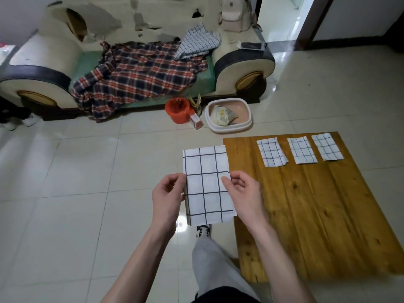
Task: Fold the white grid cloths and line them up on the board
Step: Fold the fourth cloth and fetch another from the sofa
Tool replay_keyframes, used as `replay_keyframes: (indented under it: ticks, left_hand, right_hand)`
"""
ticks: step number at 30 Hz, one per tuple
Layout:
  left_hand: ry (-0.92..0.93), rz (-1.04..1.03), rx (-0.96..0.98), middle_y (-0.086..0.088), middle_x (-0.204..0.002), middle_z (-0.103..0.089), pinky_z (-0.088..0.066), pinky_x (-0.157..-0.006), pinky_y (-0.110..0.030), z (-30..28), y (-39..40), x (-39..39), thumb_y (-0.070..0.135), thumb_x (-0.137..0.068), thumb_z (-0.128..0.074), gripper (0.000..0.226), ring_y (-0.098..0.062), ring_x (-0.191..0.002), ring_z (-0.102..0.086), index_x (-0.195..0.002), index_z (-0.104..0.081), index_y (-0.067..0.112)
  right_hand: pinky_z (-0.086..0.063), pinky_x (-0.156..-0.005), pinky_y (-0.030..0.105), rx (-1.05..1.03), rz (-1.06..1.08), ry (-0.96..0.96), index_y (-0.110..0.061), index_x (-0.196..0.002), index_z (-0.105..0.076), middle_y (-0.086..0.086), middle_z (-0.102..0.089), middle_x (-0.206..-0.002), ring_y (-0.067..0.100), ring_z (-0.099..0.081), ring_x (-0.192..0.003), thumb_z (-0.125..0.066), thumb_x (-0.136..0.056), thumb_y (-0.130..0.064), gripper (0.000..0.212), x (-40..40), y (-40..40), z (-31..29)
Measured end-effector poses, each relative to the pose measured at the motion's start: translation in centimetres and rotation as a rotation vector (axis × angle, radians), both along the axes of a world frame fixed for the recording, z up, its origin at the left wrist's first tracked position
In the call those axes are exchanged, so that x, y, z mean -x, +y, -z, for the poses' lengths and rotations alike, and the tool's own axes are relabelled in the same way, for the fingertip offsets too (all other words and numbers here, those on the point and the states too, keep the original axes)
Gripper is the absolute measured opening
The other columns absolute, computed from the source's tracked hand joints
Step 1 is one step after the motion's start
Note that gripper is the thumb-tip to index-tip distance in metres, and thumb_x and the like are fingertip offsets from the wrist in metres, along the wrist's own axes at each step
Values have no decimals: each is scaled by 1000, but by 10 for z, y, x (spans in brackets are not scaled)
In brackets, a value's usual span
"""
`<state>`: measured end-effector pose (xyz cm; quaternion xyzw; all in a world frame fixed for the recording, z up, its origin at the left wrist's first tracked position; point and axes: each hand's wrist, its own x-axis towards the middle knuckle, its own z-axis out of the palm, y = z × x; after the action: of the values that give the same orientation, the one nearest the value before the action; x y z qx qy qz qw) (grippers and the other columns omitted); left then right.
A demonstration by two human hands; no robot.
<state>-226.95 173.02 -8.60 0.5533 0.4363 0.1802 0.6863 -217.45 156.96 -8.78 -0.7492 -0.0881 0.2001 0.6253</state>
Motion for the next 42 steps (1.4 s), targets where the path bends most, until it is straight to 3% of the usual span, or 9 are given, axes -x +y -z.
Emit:
replay_keyframes:
  ticks: [9,17,25,30,34,38,40,42]
  left_hand:
    - [22,66,-91,3,-88,-72,-54,-72,-29,-12,91,-98,19,-99,-70,8,-11,-81,-63,-96,-74,13]
    - [0,122,-112,-3,-87,-72,-58,-74,-39,-16,141,-186,19,-99,-70,11,-16,-79,-64,-98,-75,9]
    - [-40,160,-137,-6,-82,-73,-55,-65,-19,-12,181,-271,7,-98,-69,8,-11,-73,-64,-96,-75,2]
    - [-43,261,-112,-7,-84,-75,-57,-67,-28,1,225,-332,13,-98,-72,9,-17,-76,-66,-96,-77,6]
    - [-40,378,-122,-15,-90,-76,-57,-67,-26,5,265,-387,13,-95,-76,7,-18,-77,-66,-98,-76,6]
    - [-28,463,-112,-15,-76,-67,-57,-69,-26,8,305,-446,9,-94,-76,3,-19,-72,-61,-96,-76,6]
    - [-31,508,-98,-10,-73,-64,-55,-69,-27,9,321,-475,8,-94,-76,3,-18,-71,-58,-95,-75,6]
    - [-34,551,-113,0,-68,-63,-54,-66,-23,10,335,-506,8,-94,-76,2,-10,-66,-57,-94,-75,6]
  right_hand:
    - [-56,-82,19,-7,39,48,-22,-103,-70,-4,-74,-93,4,-71,-92,-71,-99,-23,5,-92,85,-5]
    - [-58,-88,23,-69,140,116,-15,-110,-72,-1,-78,-100,7,-73,-98,-72,-97,-20,13,-174,130,-12]
    - [-55,-81,16,-26,227,92,-13,-104,-72,0,-77,-96,7,-73,-94,-73,-96,-17,9,-246,167,-9]
    - [-55,-79,16,13,264,62,-19,-100,-71,-4,-76,-93,4,-72,-91,-72,-98,-17,4,-293,200,-8]
    - [-57,-79,16,73,339,47,-22,-100,-71,-7,-76,-95,1,-72,-92,-71,-98,-20,2,-335,234,-6]
    - [-52,-73,8,145,393,40,-27,-98,-69,-13,-74,-94,-8,-68,-89,-70,-99,-24,3,-377,270,-8]
    - [-55,-73,11,177,429,32,-28,-96,-69,-14,-75,-89,-5,-69,-88,-70,-99,-28,3,-396,286,-9]
    - [-61,-75,24,197,469,25,-28,-94,-71,-13,-76,-89,2,-72,-86,-71,-98,-31,5,-416,300,-6]
